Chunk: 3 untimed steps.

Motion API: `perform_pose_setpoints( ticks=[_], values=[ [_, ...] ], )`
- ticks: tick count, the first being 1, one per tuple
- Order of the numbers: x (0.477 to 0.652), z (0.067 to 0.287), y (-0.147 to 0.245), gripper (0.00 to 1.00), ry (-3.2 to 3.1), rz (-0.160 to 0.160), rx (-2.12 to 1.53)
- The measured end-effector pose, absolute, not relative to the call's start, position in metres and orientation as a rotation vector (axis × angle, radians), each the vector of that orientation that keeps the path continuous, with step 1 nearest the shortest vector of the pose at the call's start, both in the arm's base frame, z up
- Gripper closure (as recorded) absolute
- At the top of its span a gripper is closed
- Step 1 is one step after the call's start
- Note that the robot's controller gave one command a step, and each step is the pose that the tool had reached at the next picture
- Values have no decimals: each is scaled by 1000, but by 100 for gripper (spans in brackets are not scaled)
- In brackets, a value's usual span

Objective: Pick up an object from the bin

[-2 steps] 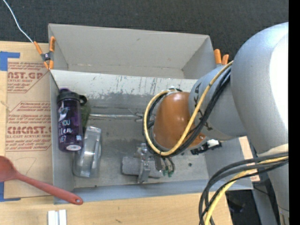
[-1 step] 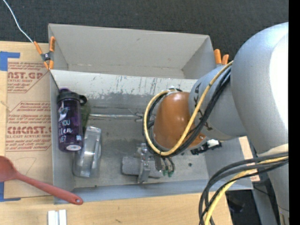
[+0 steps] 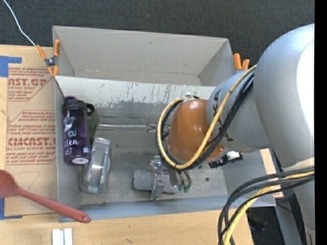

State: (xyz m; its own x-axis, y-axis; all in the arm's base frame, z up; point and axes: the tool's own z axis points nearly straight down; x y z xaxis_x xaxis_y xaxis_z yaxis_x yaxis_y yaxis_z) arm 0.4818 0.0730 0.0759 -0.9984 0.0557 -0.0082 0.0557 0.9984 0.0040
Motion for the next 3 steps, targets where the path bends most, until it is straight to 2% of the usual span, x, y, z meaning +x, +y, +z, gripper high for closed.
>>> perform_pose_setpoints(
  ticks=[3],
  values=[
    [481,103,73,100,3137,6,87]
  ],
)
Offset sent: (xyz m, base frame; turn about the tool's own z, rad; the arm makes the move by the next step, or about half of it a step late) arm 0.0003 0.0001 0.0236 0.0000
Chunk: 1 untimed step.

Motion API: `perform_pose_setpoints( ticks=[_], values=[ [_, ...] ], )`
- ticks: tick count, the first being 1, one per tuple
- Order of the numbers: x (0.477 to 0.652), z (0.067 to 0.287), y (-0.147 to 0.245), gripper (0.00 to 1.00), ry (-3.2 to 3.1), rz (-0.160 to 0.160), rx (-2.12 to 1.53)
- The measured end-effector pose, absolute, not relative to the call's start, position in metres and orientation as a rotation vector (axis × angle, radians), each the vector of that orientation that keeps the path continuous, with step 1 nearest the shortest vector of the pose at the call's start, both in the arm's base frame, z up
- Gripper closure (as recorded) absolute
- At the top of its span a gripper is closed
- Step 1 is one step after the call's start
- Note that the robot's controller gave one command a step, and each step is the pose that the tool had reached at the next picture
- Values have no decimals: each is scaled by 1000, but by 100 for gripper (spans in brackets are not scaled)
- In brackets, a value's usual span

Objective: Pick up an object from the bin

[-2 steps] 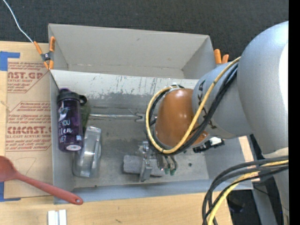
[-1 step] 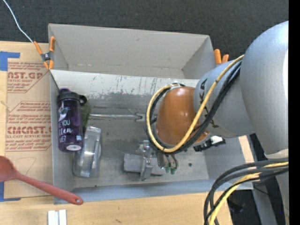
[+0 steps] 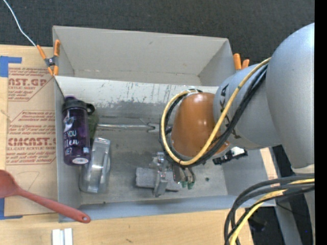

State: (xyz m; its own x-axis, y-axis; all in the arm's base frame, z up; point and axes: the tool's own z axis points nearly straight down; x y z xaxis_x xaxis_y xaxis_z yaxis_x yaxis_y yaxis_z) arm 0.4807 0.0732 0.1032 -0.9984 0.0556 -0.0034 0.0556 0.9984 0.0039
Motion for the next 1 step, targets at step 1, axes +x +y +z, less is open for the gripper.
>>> perform_pose_setpoints(
  ticks=[1],
  values=[
    [482,122,74,100,3131,8,87]
  ],
)
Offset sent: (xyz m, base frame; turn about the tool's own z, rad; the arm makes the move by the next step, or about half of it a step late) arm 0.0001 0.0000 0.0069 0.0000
